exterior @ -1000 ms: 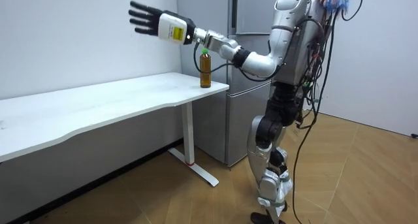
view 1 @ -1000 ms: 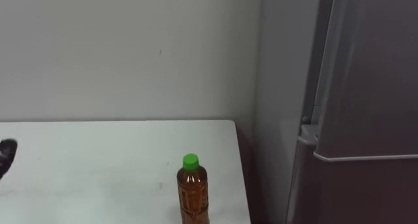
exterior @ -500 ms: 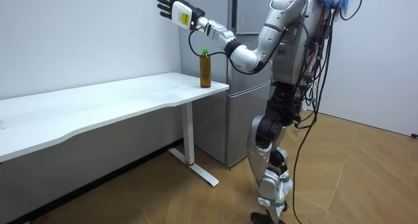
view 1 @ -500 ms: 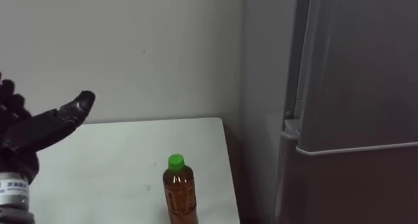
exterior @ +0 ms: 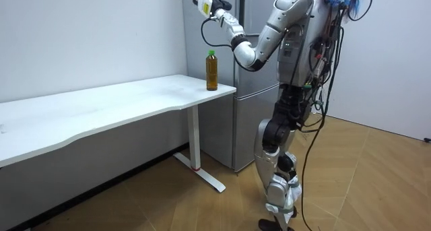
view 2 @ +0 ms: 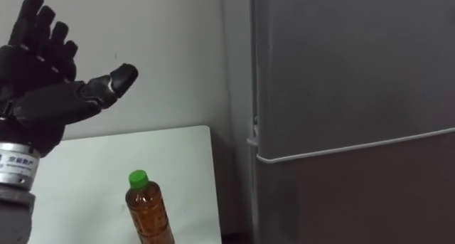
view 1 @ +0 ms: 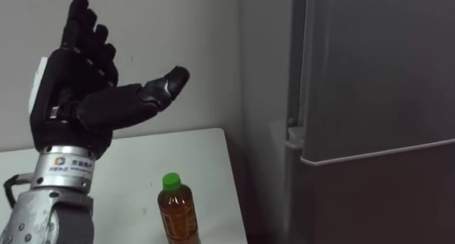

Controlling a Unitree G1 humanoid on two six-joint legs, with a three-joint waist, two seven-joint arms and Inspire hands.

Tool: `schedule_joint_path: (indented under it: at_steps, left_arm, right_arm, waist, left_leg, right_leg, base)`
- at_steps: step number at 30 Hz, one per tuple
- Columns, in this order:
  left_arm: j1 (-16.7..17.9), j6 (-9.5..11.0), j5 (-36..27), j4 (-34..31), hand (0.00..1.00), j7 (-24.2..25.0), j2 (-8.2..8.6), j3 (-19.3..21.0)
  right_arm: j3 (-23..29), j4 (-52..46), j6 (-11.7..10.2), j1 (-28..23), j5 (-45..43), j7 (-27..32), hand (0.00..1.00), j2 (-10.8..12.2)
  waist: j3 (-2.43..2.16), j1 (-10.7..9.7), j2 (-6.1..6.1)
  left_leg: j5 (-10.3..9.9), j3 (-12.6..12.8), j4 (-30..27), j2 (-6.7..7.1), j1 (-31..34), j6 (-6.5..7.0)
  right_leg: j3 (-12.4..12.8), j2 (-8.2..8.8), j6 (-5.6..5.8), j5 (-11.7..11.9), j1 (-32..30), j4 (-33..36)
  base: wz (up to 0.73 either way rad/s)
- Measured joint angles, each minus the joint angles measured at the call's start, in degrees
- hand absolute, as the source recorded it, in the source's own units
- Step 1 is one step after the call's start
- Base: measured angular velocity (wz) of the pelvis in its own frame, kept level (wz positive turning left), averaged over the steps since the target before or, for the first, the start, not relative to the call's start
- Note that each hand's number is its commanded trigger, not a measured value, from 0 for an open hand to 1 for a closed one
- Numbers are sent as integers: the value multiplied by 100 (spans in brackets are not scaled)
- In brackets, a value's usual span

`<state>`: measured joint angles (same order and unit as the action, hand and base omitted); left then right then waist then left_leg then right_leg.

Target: Put the bottle in the upper fridge

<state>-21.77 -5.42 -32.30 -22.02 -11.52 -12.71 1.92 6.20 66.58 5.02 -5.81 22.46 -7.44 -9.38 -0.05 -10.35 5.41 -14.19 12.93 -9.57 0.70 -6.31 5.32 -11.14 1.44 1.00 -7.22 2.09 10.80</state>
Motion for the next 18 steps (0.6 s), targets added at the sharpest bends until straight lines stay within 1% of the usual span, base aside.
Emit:
schedule_joint_path:
  at_steps: [2,5,7,12,14,16,18]
  left_arm:
    - [-75,-46,-6,0,0,73,133,-172]
    - [-97,-56,-4,-1,0,313,236,-455]
    - [-97,-58,-9,0,0,450,301,-527]
    - [-126,-58,-306,-1,0,639,323,-652]
    - [-176,-102,-626,-3,0,724,322,-685]
    - [-264,-143,-719,-3,0,729,319,-730]
    - [-376,-187,-752,-3,0,755,317,-763]
  right_arm:
    - [-112,-2,-8,19,-4,71,0,-12]
    - [-138,23,-53,29,-2,119,0,-14]
    - [-194,23,-76,39,-2,129,0,-13]
    - [-262,34,-119,83,59,149,0,-17]
    - [-282,83,-76,160,55,158,0,-39]
    - [-285,102,4,195,57,176,0,-61]
    - [-291,107,8,200,57,183,0,-71]
  waist:
    - [6,-71,-8]
    - [-6,-139,13]
    - [-4,-188,10]
    - [-4,-205,15]
    - [-7,-208,19]
    - [-12,-201,26]
    - [-21,-200,41]
  left_leg:
    - [1,0,0,-1,3,-1]
    - [1,0,4,0,-1,-1]
    - [2,9,8,-2,-4,-1]
    - [1,40,14,-5,-12,-2]
    - [0,40,2,-4,13,-1]
    - [0,40,-8,-4,19,-1]
    - [1,40,-16,-4,20,-1]
  right_leg:
    - [-1,0,-1,0,0,2]
    - [0,-1,-1,0,4,0]
    - [8,-4,-1,0,-4,-1]
    - [26,-11,-1,1,-10,-7]
    - [-3,-4,1,3,-24,-17]
    - [-7,-3,2,3,-32,-21]
    - [-12,-4,2,3,-35,-26]
  base:
    - [0]
    - [0]
    - [-3]
    - [-3]
    - [0]
    - [0]
    - [0]
